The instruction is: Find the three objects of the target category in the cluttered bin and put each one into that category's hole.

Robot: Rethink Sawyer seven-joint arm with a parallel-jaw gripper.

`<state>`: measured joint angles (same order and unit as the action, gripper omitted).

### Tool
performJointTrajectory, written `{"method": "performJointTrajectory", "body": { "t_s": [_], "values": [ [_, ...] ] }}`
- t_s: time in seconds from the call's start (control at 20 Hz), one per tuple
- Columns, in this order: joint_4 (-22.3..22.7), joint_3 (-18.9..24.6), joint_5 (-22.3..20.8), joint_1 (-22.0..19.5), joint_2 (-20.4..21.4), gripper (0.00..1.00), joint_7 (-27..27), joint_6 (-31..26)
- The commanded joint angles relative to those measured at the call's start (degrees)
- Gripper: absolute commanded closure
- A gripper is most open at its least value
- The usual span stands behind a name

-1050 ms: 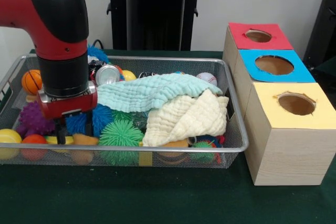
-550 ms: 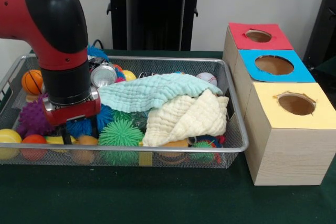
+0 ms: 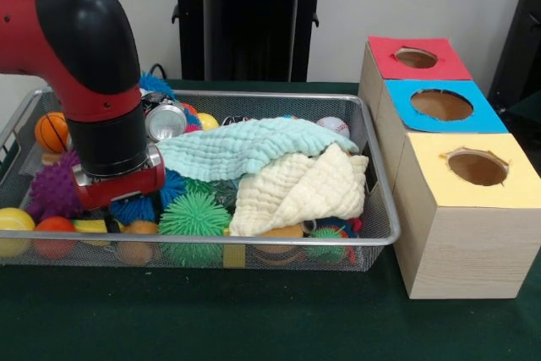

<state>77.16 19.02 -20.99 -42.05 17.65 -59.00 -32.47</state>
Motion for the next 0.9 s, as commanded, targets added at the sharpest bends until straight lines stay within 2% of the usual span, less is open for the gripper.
{"method": "performJointTrajectory", "body": {
  "t_s": [0.05, 0.2, 0.25, 0.85, 0.9],
  "values": [
    [0.7, 5.1, -4.0, -0.5, -6.3, 0.00, 8.6, -4.5],
    [1.3, 5.9, -4.5, -1.1, -6.3, 0.00, 9.2, -3.4],
    [1.5, 6.2, -4.7, -1.3, -6.2, 1.00, 9.3, -3.1],
    [4.8, 11.2, -6.4, -5.2, -6.7, 1.00, 10.1, 2.4],
    [5.5, 12.3, -6.8, -6.0, -6.4, 1.00, 9.7, 4.3]
  ]
}}
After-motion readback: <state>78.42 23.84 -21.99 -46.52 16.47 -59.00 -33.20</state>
